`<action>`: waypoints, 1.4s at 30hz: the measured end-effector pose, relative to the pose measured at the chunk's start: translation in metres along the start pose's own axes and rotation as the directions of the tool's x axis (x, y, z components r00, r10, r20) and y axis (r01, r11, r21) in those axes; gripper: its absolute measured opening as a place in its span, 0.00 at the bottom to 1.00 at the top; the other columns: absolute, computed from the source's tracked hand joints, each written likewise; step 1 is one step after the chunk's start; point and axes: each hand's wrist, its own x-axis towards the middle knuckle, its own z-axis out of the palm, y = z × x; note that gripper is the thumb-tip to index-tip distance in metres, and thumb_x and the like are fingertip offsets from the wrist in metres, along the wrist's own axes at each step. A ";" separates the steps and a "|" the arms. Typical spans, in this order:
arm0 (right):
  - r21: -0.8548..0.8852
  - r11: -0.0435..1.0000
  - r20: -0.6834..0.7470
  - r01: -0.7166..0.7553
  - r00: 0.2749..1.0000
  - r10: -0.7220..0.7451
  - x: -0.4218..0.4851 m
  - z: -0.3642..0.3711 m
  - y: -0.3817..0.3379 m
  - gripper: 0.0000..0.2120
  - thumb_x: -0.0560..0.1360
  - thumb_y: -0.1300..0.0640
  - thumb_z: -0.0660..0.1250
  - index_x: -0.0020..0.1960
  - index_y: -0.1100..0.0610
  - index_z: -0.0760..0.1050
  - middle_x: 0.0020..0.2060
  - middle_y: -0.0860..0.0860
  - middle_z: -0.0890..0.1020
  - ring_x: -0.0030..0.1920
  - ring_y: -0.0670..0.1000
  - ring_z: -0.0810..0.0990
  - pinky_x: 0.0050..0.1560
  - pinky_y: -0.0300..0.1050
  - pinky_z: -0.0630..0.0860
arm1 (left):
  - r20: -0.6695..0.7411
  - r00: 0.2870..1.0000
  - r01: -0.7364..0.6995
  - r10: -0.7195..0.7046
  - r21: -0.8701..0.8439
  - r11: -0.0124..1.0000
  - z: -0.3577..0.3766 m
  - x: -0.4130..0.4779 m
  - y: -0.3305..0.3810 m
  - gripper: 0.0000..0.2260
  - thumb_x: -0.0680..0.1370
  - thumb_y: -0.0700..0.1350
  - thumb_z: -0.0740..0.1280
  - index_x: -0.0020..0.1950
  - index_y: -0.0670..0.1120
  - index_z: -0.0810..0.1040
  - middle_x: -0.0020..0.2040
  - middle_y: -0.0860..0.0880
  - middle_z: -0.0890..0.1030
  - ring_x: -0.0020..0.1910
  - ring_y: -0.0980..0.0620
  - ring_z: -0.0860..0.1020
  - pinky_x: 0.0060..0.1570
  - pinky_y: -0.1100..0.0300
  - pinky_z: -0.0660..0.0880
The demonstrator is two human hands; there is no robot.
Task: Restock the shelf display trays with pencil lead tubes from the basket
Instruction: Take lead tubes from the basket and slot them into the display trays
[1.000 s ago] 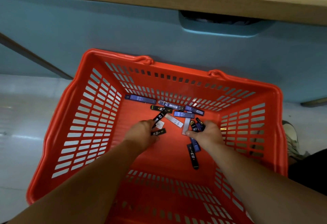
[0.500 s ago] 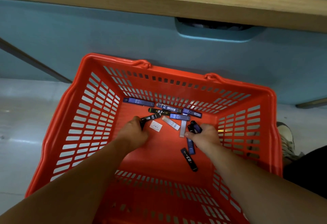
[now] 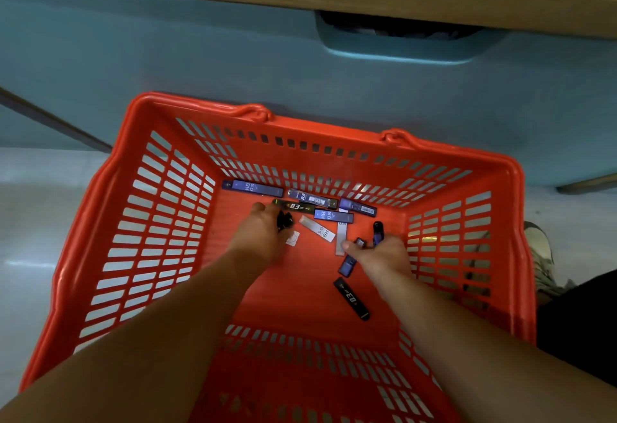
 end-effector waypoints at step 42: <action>0.115 0.993 0.190 0.028 0.981 -0.050 -0.038 -0.009 -0.015 0.07 0.78 0.54 0.68 0.48 0.59 0.79 0.28 0.49 0.81 0.25 0.49 0.71 0.28 0.40 0.65 | -0.161 0.974 -0.133 0.162 0.175 0.976 -0.042 0.011 -0.001 0.12 0.81 0.37 0.65 0.64 0.45 0.75 0.65 0.45 0.73 0.52 0.38 0.82 0.49 0.46 0.80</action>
